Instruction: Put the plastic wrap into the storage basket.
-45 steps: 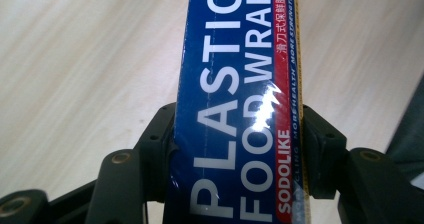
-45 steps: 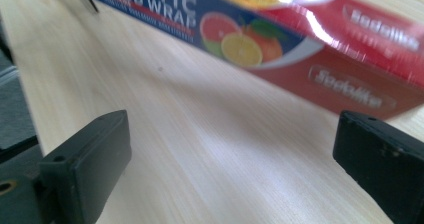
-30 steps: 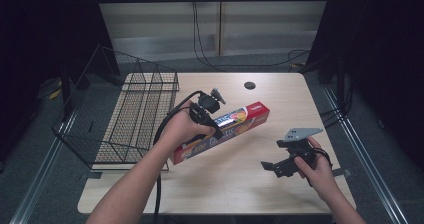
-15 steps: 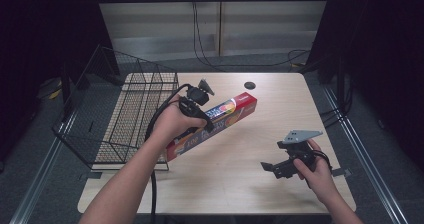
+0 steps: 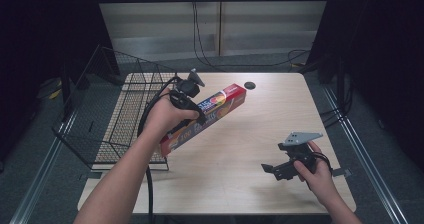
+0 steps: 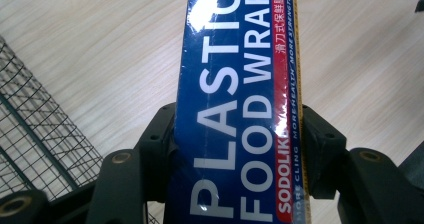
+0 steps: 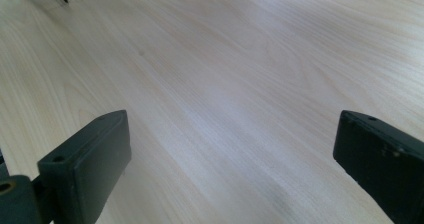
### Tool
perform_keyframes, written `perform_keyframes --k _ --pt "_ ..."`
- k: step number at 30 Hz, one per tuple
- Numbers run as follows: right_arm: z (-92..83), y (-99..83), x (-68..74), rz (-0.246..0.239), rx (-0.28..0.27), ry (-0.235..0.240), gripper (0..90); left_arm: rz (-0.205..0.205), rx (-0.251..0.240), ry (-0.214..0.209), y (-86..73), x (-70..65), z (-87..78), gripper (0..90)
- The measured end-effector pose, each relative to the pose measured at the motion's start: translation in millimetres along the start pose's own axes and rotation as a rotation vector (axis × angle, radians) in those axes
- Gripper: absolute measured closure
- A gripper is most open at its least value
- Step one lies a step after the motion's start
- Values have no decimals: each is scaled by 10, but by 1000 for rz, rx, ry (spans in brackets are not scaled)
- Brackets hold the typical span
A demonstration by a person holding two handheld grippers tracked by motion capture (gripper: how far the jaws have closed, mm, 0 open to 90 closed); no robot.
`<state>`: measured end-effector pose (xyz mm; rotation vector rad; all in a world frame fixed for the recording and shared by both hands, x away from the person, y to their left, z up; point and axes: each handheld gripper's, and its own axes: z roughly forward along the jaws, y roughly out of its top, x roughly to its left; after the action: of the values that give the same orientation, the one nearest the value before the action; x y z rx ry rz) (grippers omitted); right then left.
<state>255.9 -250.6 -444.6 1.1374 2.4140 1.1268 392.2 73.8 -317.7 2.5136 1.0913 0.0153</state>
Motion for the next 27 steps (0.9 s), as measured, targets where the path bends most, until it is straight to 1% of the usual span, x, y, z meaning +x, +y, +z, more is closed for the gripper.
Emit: perform_keyframes --k 1,3,4,5,7,9,10,11,12,13,14,17,18,20,21,22,24,27 --pt "-1 -2 2 2 0 0 21 0 0 0 0 0 0 439" --pt "-4 -4 3 2 -3 0 21 -14 -11 16 -20 22 -29 439" --pt "-6 -6 4 3 -4 1 21 -11 -5 20 -22 42 -47 440" --pt "-7 -7 5 4 -3 3 21 -29 -12 18 -29 48 -59 440" --pt "-6 -13 3 2 0 -5 21 -29 -12 26 -32 68 -81 439" --pt "0 -19 4 2 7 -10 21 -62 -21 34 -46 107 -136 439" --pt "6 -24 -1 0 9 -9 22 -71 -18 30 -48 126 -159 439" --pt "6 -24 -1 0 9 -9 22 -71 -18 30 -48 126 -159 439" --pt "10 -30 -8 -3 11 -17 22 -84 -29 34 -60 159 -187 439" --pt "7 -32 -9 0 9 -20 22 -84 -29 34 -60 159 -187 439" --pt "2 -32 -12 1 7 -24 22 -93 -42 41 -71 198 -204 439" --pt "-14 -36 -21 10 2 -34 21 -101 -40 51 -79 228 -231 440" --pt "-14 -39 -27 8 0 -35 21 -116 -48 47 -93 267 -256 439" --pt "-15 -42 -31 9 1 -35 21 -113 -45 52 -100 287 -278 440" --pt "-16 -49 -37 13 3 -33 21 -132 -46 52 -109 311 -304 440" --pt "-15 -50 -39 16 9 -34 21 -141 -48 59 -114 322 -320 440" --pt "-10 -54 -45 19 10 -46 21 -150 -52 74 -123 348 -347 439" --pt "-5 -58 -48 21 10 -44 21 -152 -46 78 -134 380 -381 440"
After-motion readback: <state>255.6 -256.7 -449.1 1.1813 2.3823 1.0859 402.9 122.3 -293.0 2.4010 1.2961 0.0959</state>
